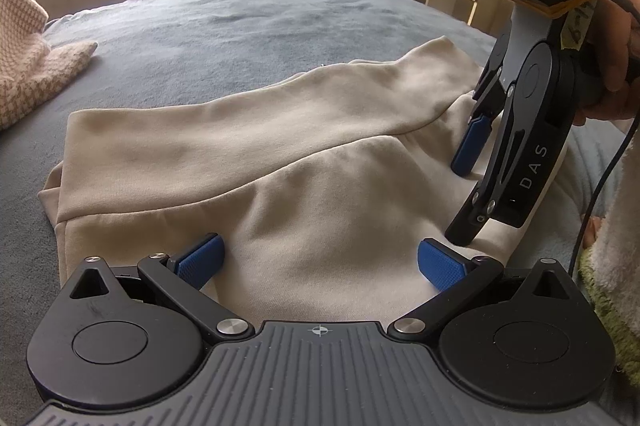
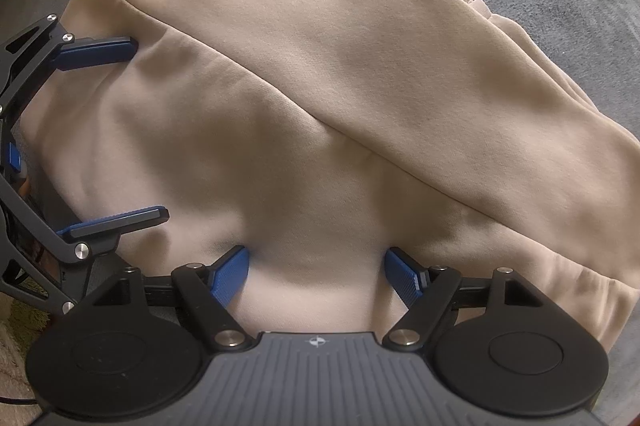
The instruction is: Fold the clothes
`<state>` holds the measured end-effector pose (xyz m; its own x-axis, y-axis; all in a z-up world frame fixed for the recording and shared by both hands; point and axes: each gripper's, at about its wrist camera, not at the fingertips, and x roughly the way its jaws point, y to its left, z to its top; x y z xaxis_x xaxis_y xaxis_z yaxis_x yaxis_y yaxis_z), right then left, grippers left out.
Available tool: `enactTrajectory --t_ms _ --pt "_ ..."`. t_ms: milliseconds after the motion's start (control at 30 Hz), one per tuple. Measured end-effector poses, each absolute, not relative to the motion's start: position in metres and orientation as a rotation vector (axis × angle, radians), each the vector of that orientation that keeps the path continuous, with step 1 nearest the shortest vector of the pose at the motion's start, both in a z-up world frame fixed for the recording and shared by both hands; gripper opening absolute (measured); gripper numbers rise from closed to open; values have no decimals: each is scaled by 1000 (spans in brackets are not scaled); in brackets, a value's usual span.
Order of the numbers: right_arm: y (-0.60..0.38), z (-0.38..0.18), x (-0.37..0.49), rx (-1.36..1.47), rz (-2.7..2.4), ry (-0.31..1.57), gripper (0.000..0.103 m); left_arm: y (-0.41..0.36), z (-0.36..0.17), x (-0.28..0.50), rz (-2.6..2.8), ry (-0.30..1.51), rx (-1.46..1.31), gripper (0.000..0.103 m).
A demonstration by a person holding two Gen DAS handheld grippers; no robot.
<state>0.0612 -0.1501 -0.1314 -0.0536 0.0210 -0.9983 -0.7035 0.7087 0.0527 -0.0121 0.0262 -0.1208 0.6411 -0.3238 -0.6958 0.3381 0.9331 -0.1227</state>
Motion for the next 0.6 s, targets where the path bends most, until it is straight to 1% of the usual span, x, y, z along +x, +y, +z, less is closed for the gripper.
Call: enactTrajectory --t_ms 400,600 --pt "-169 -125 65 -594 632 1504 77 26 -120 -14 -379 796 27 103" --pt "-173 -108 57 -681 660 1431 74 26 -119 -16 -376 803 30 103"
